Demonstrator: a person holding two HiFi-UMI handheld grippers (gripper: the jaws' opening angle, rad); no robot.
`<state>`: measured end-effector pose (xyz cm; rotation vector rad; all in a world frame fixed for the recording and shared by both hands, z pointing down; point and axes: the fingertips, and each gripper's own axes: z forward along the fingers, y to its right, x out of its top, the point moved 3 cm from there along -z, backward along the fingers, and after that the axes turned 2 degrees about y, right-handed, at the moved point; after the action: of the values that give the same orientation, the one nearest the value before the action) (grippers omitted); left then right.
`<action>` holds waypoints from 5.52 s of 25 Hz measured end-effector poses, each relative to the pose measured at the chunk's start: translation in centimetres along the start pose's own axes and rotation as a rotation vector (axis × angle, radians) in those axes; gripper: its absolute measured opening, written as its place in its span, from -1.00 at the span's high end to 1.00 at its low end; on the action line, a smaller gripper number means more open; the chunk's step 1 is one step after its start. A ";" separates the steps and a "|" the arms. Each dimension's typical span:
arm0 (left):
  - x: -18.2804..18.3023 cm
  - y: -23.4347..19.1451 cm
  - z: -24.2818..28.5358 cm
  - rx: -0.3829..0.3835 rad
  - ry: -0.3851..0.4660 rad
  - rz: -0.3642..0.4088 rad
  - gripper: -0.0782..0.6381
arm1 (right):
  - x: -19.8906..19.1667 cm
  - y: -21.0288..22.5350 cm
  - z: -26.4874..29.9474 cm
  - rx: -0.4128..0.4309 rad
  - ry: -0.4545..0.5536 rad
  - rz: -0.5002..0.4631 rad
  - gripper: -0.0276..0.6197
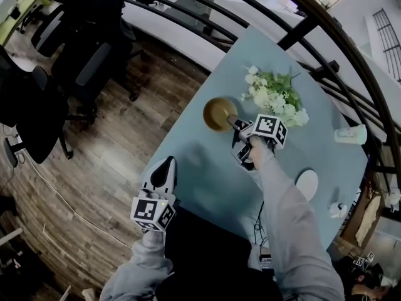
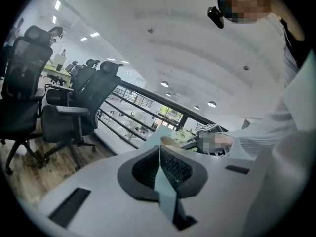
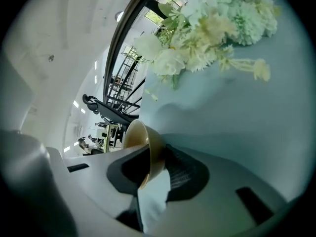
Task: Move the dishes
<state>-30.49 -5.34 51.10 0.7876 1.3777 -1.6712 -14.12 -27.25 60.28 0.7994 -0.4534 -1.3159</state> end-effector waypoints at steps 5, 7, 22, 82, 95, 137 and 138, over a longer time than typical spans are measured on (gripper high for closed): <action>0.1 -0.3 -0.6 0.011 0.005 0.006 0.73 | -1.0 0.5 -0.1 -0.009 -0.026 -0.002 0.79; 0.0 -0.2 -0.8 0.011 0.005 0.013 0.73 | -1.2 0.8 -0.4 -0.005 -0.019 0.011 0.86; -0.1 2.9 -1.0 -0.063 -0.006 0.069 0.73 | -0.7 2.4 -5.0 -0.002 0.045 -0.009 0.87; -9.5 27.4 1.2 -0.476 -0.184 0.254 0.73 | 1.1 32.4 -39.1 -0.494 0.072 -0.135 0.87; -9.2 27.0 1.1 -0.476 -0.173 0.265 0.73 | 0.9 32.6 -38.7 -0.525 0.071 -0.105 0.86; -10.2 42.5 0.4 -0.768 -0.154 0.345 0.73 | -5.3 30.4 -63.9 -0.166 1.117 -0.327 0.89; -10.7 43.1 0.4 -0.776 -0.162 0.350 0.73 | -6.1 31.4 -64.5 -0.235 1.129 -0.354 0.89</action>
<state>12.52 -6.74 40.13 0.3906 1.5048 -0.8011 51.07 -3.23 41.65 1.2980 0.7502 -0.9961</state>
